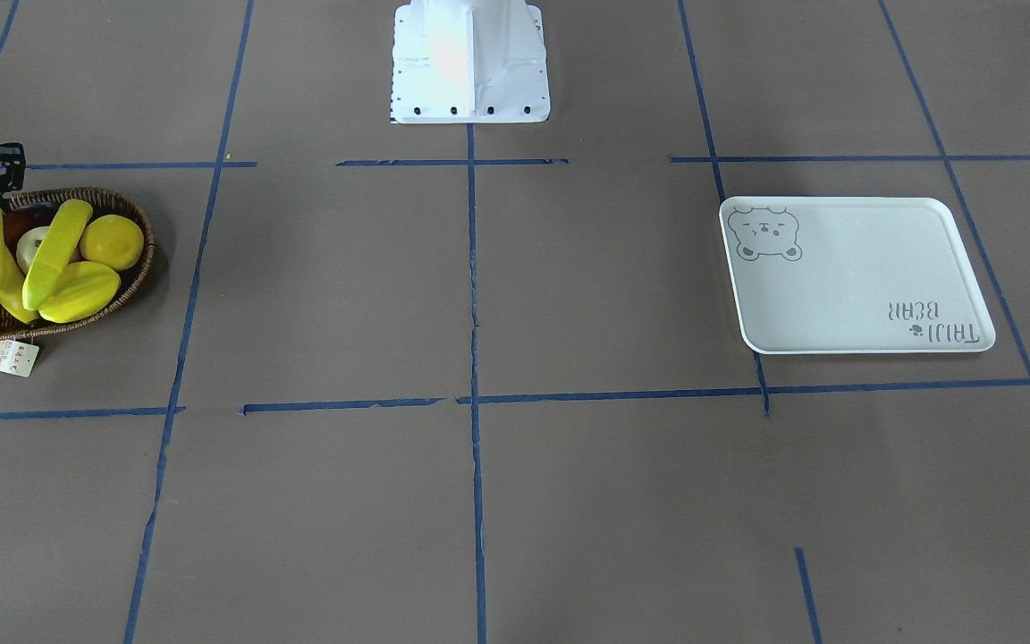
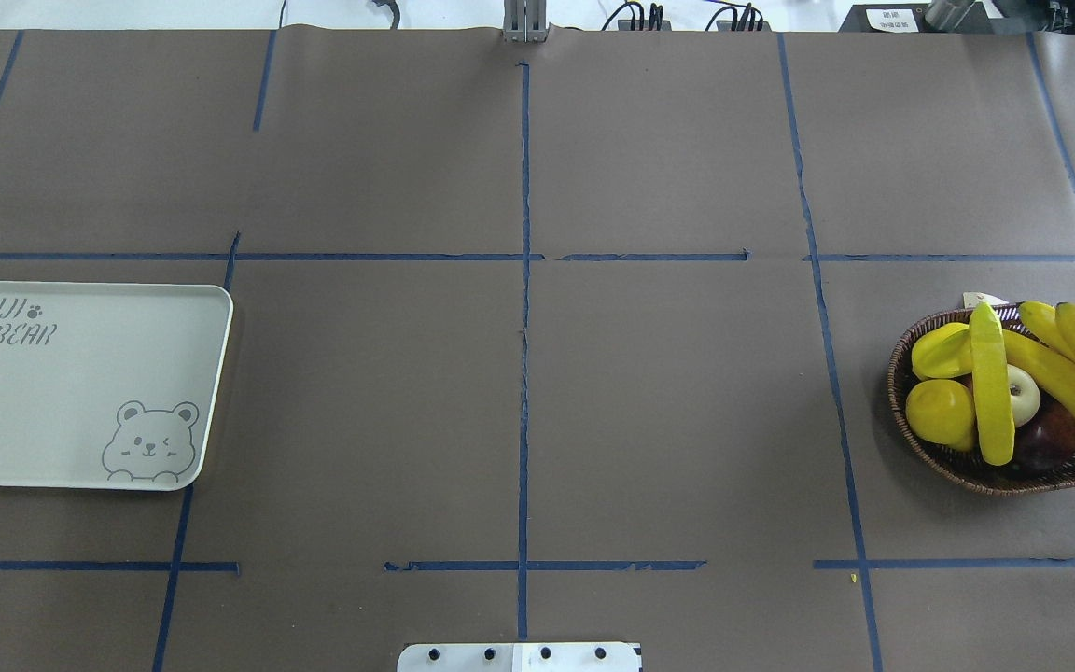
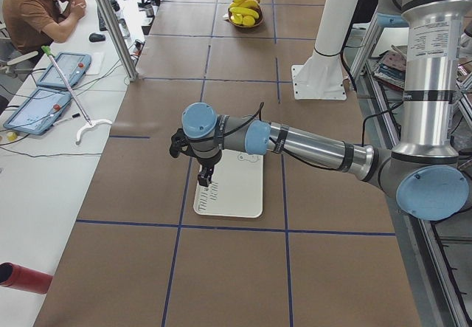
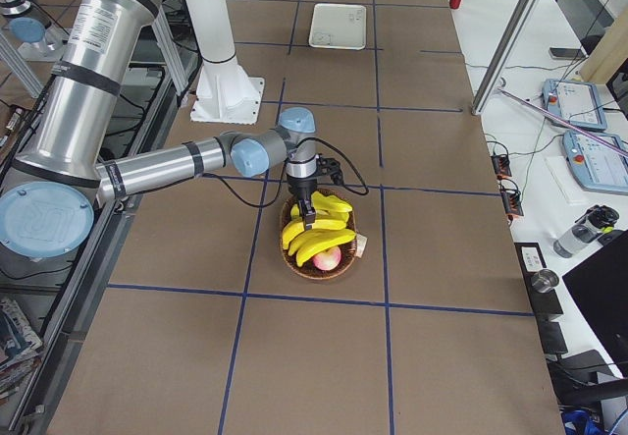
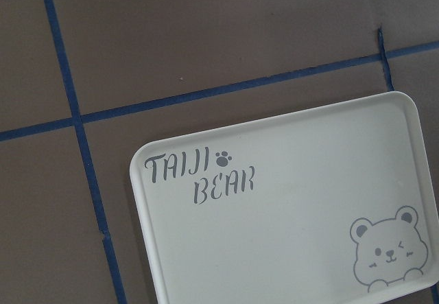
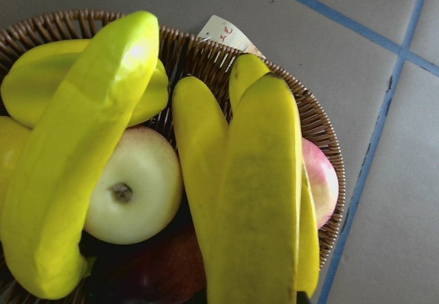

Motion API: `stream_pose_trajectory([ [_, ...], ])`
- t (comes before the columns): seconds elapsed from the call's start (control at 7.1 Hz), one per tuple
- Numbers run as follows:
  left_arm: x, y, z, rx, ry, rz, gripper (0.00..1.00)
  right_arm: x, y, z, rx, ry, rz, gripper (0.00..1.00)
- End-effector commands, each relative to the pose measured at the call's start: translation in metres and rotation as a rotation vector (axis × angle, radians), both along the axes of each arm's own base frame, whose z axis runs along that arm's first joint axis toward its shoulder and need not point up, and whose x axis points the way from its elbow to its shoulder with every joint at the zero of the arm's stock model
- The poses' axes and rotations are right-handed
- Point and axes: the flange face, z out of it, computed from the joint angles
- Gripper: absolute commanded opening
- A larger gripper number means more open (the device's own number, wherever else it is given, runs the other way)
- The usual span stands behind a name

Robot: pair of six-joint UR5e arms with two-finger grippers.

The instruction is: Transfer all bananas from basket to plate

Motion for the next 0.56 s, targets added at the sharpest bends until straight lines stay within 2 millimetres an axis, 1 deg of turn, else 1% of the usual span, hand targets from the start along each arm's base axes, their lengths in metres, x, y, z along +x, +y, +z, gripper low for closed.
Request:
stream_pose_trajectory([
  [0.0, 0.0, 0.001, -0.006, -0.018, 0.001, -0.022, 1.0, 0.033, -0.009, -0.042, -0.036, -0.093, 0.045, 0.0],
  [0.14, 0.0, 0.0, -0.007, -0.022, 0.001, -0.025, 1.0, 0.028, -0.021, -0.073, -0.057, -0.199, 0.032, 0.0],
  [0.28, 0.0, -0.002, -0.014, -0.042, 0.005, -0.049, 1.0, 0.015, -0.036, -0.1, -0.04, -0.265, 0.016, 0.0],
  [0.42, 0.001, -0.009, -0.027, -0.06, 0.008, -0.08, 1.0, -0.001, -0.058, -0.136, -0.034, -0.33, 0.033, 0.0],
])
